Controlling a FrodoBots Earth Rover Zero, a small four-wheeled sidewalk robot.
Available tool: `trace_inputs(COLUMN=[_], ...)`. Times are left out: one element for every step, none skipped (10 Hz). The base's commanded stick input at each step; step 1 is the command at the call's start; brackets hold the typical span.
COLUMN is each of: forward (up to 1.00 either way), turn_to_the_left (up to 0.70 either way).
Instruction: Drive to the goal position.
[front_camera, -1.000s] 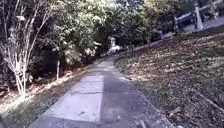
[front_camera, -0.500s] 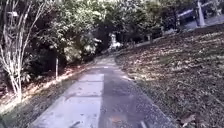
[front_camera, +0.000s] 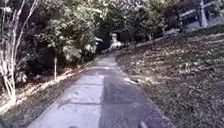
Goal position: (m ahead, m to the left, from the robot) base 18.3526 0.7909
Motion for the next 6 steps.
trace_inputs(forward=[0.50, 0.50, 0.50, 0.50, 0.50, 0.50], turn_to_the_left=[0.00, 0.00, 0.00, 0.00, 0.00, 0.00])
